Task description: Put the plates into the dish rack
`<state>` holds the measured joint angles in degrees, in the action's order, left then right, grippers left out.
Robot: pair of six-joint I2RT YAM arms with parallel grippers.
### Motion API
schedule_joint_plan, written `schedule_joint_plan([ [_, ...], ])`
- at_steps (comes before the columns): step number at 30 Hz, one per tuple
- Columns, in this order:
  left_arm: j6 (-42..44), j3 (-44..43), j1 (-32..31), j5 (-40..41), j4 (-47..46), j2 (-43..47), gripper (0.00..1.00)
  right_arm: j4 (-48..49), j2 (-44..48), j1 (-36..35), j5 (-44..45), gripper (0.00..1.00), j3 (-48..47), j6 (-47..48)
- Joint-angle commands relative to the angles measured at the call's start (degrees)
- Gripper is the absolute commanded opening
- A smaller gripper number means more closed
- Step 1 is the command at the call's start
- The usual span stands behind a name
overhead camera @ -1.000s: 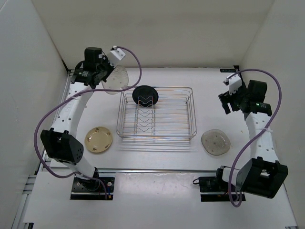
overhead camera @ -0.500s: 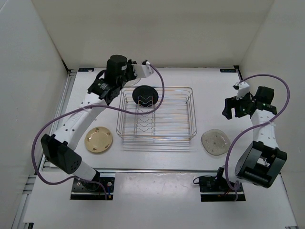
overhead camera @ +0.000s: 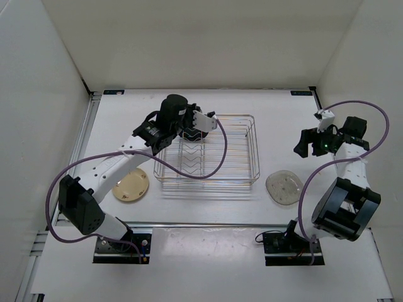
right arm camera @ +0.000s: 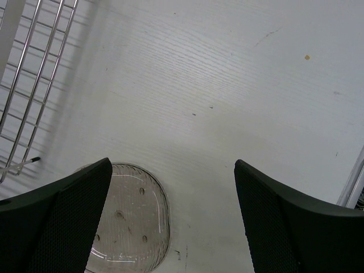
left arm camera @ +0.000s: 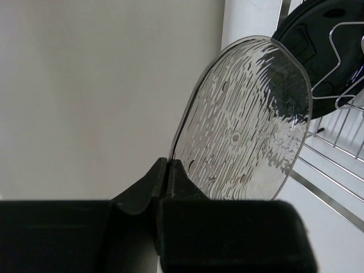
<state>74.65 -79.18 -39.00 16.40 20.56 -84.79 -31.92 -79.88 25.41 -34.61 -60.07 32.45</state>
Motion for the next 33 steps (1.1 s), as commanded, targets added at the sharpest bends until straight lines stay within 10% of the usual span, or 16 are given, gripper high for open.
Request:
schedule_joint_plan([
  [1,3.39,0.87,-1.42,-0.14,-3.15,2.18,0.1,1.51,-0.46,1.13,-3.53,0.92,0.22,-0.63],
  [33,3.21,-3.17,-1.43,-6.91,-4.74,-8.11,0.1,3.8,-4.76,4.91,-8.1,0.96,3.65,0.42],
])
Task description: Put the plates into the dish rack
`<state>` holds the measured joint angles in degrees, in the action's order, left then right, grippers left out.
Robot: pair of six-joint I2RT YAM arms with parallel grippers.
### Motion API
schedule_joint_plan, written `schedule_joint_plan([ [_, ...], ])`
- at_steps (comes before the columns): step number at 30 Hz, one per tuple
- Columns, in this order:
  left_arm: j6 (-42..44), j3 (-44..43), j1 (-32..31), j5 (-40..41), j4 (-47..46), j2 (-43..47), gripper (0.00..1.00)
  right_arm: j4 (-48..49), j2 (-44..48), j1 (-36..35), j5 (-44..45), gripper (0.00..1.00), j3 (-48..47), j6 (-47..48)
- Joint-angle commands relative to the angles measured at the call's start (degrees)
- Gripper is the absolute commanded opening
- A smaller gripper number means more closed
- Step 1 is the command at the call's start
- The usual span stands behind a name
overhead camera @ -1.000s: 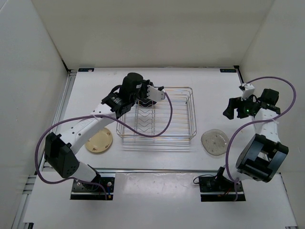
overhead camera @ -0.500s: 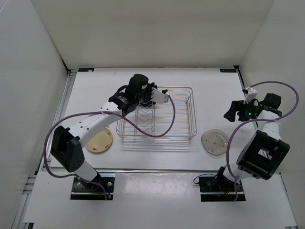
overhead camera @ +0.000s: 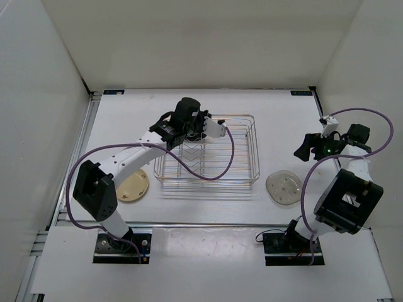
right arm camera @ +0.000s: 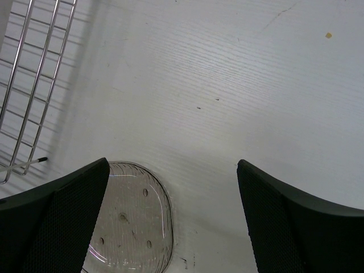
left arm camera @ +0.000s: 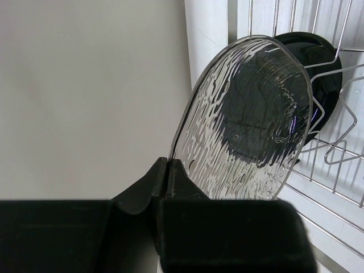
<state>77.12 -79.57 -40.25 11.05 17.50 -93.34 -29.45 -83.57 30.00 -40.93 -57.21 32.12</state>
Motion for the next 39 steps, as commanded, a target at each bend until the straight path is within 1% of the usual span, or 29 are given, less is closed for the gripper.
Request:
schedule_joint_plan([
  [1,1.27,-2.78,-0.18,-1.56,-1.68,0.44,0.1,1.33,-1.07,0.32,-1.79,0.96,0.78,0.75],
  [7,1.89,-5.33,0.96,-1.56,-1.68,-0.7,0.1,1.85,-2.12,0.32,-1.79,0.97,0.78,0.75],
  [12,1.89,-5.33,1.58,-2.17,-1.68,-1.76,0.1,1.85,-2.65,0.32,-1.79,0.97,0.78,0.75],
  [18,1.28,-3.14,2.1,-2.69,-1.68,-1.76,0.1,1.85,-2.65,0.32,-2.32,0.98,0.78,0.75],
  [39,-1.1,-0.85,2.63,-4.28,-2.2,-3.95,0.1,1.85,-2.65,1.38,-3.89,0.99,0.78,0.75],
])
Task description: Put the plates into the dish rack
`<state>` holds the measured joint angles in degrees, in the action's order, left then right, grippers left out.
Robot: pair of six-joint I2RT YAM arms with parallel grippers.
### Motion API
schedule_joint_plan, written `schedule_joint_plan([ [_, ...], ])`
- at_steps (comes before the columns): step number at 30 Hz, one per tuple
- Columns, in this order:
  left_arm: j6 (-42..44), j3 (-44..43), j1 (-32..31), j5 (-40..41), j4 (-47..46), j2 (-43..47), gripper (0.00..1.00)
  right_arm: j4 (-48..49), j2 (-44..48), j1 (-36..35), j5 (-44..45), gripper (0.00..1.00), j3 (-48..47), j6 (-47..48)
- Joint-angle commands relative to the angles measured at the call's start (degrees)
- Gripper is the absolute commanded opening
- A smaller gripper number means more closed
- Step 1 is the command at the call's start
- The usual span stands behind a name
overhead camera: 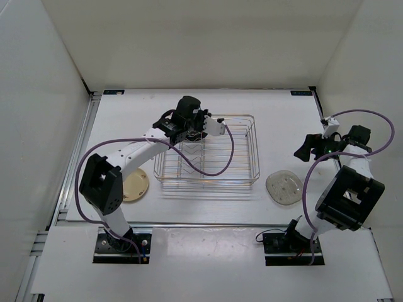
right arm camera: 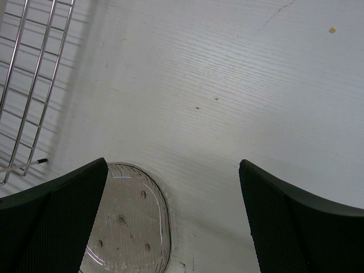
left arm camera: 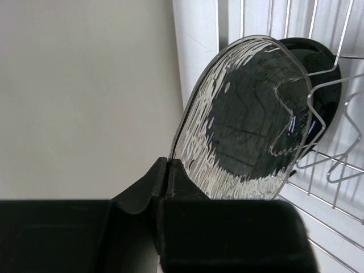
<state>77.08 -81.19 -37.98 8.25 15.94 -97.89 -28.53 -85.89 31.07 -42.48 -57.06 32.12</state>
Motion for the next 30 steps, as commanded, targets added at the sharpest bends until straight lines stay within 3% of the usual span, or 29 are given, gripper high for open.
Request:
schedule_joint_plan([
  [1,-1.05,0.77,0.36,-1.48,-0.65,0.59,0.1,0.94,-0.33,0.31,-2.35,0.99,0.63,0.75],
  [24,-8.17,2.53,1.94,-4.3,-0.65,-2.57,0.1,0.41,0.19,1.98,-2.97,0.99,2.3,2.33],
  [30,-9.31,2.53,1.94,-4.3,-0.65,-3.1,0.1,-3.97,-2.0,2.5,-1.91,0.99,1.77,5.23],
])
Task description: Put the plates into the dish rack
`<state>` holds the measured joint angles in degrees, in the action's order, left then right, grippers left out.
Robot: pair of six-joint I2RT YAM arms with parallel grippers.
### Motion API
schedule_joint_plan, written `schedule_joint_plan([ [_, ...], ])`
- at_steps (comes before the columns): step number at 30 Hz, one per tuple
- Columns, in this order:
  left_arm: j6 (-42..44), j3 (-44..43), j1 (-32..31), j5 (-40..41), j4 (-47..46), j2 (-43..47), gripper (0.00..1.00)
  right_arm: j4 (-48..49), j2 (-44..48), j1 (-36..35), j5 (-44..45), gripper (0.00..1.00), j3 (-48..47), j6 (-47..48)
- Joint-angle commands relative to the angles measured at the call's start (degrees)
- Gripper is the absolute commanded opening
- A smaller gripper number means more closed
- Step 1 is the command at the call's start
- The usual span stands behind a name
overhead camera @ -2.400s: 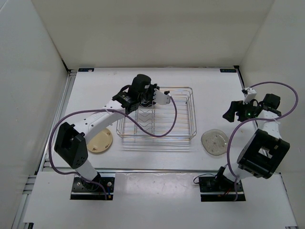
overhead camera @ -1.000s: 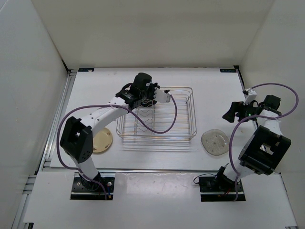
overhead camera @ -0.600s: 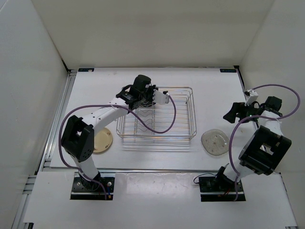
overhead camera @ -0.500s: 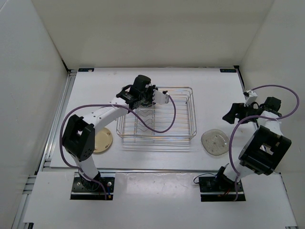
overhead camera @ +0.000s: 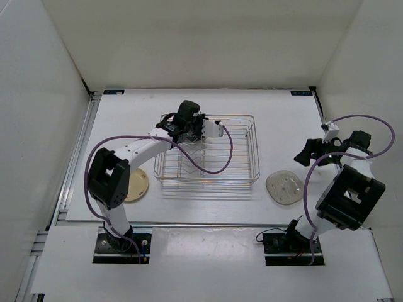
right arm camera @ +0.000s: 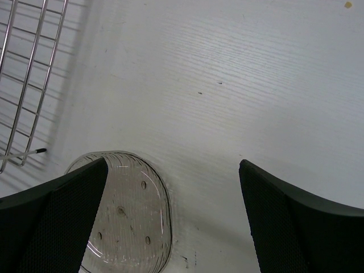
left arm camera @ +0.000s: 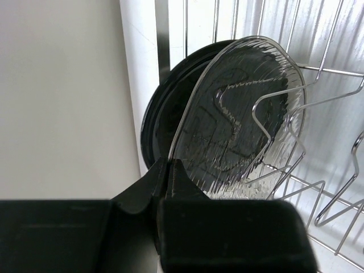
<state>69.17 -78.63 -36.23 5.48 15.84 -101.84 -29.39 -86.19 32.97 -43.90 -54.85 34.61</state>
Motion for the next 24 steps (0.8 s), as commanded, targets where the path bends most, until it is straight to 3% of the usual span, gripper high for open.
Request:
schedule_joint_plan([
  [1,-2.01,-0.03,0.19,-1.52,-0.54,0.33,0.1,-4.0,-1.7,0.6,-0.49,0.99,-0.43,3.53],
  [9,-3.07,-0.03,0.19,-0.38,-0.54,0.33,0.1,-12.53,-4.94,0.6,2.77,0.99,-0.96,13.62],
  [16,-4.13,-0.65,0.72,0.15,-0.54,-0.81,0.29,-16.14,-6.97,0.6,4.7,0.99,-2.28,17.06],
  [17,-4.13,-0.65,0.72,0.15,-0.54,-0.81,0.36,-16.14,-7.49,0.6,4.7,0.99,-2.28,17.77],
  [24,-4.65,-1.17,0.72,0.68,-0.54,-1.34,0.51,-17.89,-8.03,0.6,6.98,0.95,-2.28,21.81],
])
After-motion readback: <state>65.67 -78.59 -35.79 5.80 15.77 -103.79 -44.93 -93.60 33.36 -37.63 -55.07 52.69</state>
